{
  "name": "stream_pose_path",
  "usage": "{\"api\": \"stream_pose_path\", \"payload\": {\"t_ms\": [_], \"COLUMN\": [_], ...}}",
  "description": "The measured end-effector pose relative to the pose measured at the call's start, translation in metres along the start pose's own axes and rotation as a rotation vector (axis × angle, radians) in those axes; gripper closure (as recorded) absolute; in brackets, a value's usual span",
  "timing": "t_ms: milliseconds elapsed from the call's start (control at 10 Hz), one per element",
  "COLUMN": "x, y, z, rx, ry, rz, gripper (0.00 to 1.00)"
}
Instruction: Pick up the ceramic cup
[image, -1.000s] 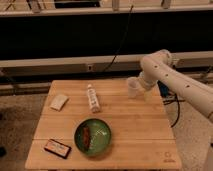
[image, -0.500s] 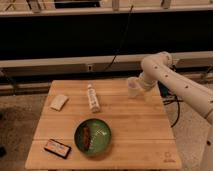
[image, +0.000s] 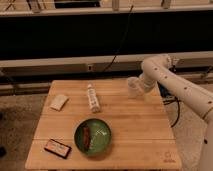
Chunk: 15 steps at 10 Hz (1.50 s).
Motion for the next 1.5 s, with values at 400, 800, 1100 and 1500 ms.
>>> {"api": "stream_pose_path", "payload": {"t_ms": [400, 800, 1100, 1500], "x": [0.000, -0.001, -0.001, 0.000], "y": [-0.002, -0.005, -0.007, -0.008], "z": [0.007, 0.012, 0.018, 0.023], "rx": [0.001, 0.002, 0.000, -0.005], "ry": [-0.006, -0.010, -0.012, -0.009], "rz": [-0.001, -0.001, 0.000, 0.003], "gripper": [0.20, 0.20, 0.20, 0.20]}}
